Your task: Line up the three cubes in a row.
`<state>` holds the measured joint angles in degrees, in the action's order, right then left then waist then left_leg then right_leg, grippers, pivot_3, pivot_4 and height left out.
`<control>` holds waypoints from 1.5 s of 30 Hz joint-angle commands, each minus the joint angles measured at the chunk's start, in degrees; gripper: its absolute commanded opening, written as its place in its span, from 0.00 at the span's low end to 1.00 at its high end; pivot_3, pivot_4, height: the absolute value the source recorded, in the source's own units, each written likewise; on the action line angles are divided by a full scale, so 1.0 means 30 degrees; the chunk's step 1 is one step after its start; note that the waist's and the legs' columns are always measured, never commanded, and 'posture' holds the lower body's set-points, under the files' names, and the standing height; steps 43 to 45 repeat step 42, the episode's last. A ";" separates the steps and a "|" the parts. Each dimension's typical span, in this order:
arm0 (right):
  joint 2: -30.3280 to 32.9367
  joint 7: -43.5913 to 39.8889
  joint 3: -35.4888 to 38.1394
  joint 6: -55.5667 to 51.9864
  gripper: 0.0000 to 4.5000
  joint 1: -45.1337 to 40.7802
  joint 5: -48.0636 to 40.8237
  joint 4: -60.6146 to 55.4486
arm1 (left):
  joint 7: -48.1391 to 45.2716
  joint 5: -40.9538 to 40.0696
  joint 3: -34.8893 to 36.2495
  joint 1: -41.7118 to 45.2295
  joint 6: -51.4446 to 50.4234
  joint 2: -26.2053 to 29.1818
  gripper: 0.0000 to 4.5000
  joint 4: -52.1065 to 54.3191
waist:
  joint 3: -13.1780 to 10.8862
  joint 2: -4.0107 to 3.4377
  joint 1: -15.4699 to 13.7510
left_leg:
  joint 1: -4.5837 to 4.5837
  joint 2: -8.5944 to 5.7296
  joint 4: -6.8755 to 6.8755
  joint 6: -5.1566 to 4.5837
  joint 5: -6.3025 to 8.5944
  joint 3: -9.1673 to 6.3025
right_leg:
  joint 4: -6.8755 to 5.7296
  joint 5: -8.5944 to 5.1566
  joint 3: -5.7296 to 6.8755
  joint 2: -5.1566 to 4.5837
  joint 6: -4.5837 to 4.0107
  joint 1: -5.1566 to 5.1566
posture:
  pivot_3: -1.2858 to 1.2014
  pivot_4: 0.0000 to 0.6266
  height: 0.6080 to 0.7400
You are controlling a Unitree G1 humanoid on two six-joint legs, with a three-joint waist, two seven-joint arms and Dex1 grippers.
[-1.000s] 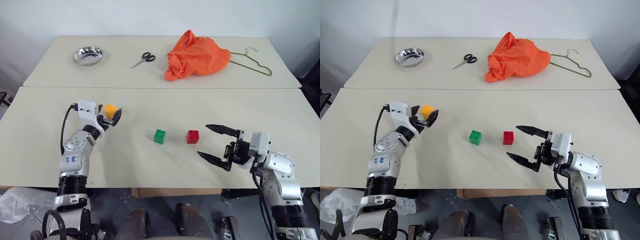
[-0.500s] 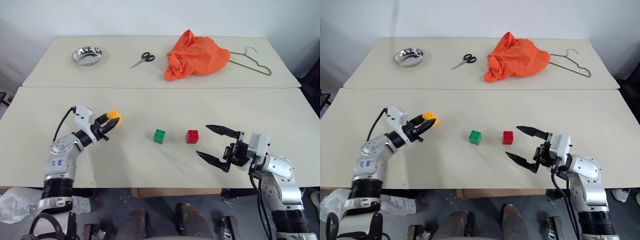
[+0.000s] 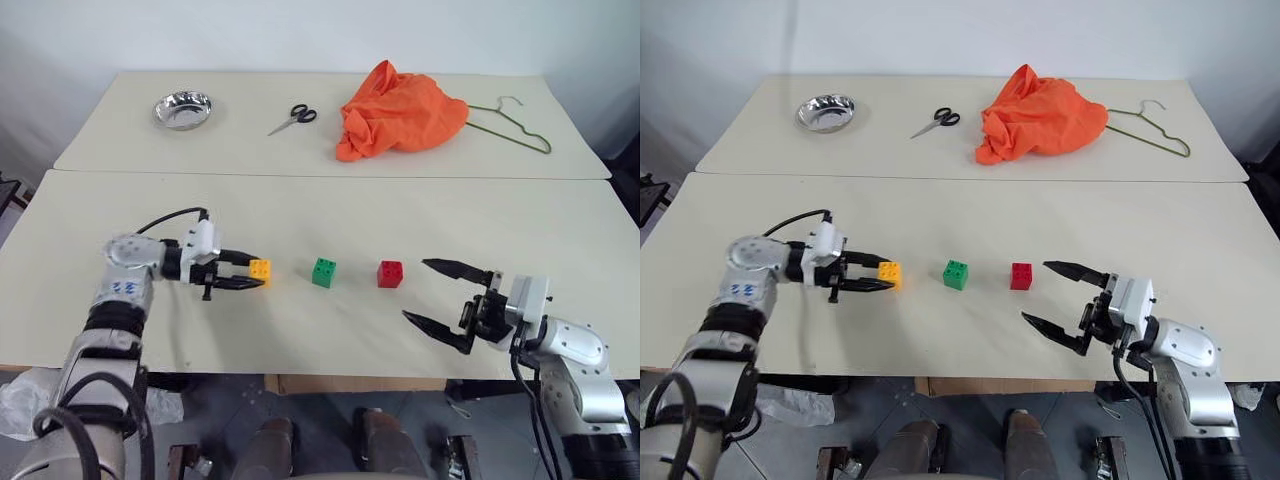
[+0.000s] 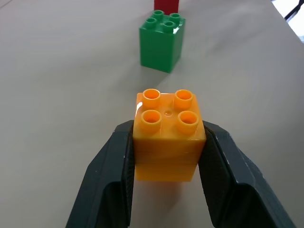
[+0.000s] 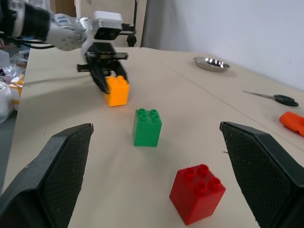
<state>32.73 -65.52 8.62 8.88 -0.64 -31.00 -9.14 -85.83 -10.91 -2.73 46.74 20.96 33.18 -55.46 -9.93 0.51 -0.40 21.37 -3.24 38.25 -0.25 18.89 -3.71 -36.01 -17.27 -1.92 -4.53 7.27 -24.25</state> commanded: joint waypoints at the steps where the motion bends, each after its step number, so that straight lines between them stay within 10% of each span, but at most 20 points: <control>1: 0.0429 0.0160 0.0811 -0.0125 1.00 0.0383 -0.0493 -0.0972 | -0.0179 0.0429 0.0232 0.0909 0.1490 -0.0389 0.33 -0.1866 | 0.0000 0.0001 0.0137 | 0.0000 -0.0001 0.0001 -0.0012 0.0007 0.0018 | 0.0001 0.0003 -0.0008 -0.0002 0.0005 -0.0003 | 0.52 0.24 1.00; 13: 0.0548 0.0311 0.0908 -0.0505 1.00 0.0993 -0.0542 -0.1625 | -0.0998 0.1234 0.0269 0.1941 0.0457 -0.0242 0.33 -0.3769 | 0.0000 0.0004 0.0135 | -0.0002 0.0007 0.0027 -0.0015 0.0001 0.0029 | -0.0045 0.0003 -0.0019 0.0000 0.0007 -0.0013 | 0.52 0.24 1.00; 22: 0.0851 -0.1210 0.0766 -0.0562 1.00 -0.0821 -0.0995 -0.0013 | -0.1122 -0.1407 0.2725 0.0143 -0.2220 0.1679 0.99 0.0704 | -0.0008 0.0018 0.0218 | 0.0005 0.0024 0.0030 -0.0013 0.0001 0.0064 | -0.0102 0.0003 -0.0035 -0.0016 0.0005 -0.0066 | 0.52 0.24 1.00; 31: 0.3339 -0.5163 0.0497 -0.0757 1.00 -0.4662 -0.0812 0.3843 | 0.3249 -0.6109 0.8145 -1.0361 -0.9048 0.4331 0.99 1.4539 | -0.0016 0.0016 0.0555 | 0.0004 0.0087 0.0008 -0.0009 0.0015 0.0094 | -0.0072 -0.0005 -0.0057 -0.0114 -0.0010 -0.0079 | 0.52 0.24 1.00; 45: 0.3153 -0.7255 0.0012 -0.0420 1.00 -0.7273 -0.0462 0.7080 | 0.6329 -0.4767 0.9665 -1.3450 -0.6780 0.4760 0.99 1.6353 | -0.0016 0.0010 0.0154 | -0.0022 0.0086 -0.0016 0.0015 0.0014 0.0097 | 0.0019 -0.0010 -0.0031 -0.0116 -0.0025 -0.0058 | 0.52 0.24 1.00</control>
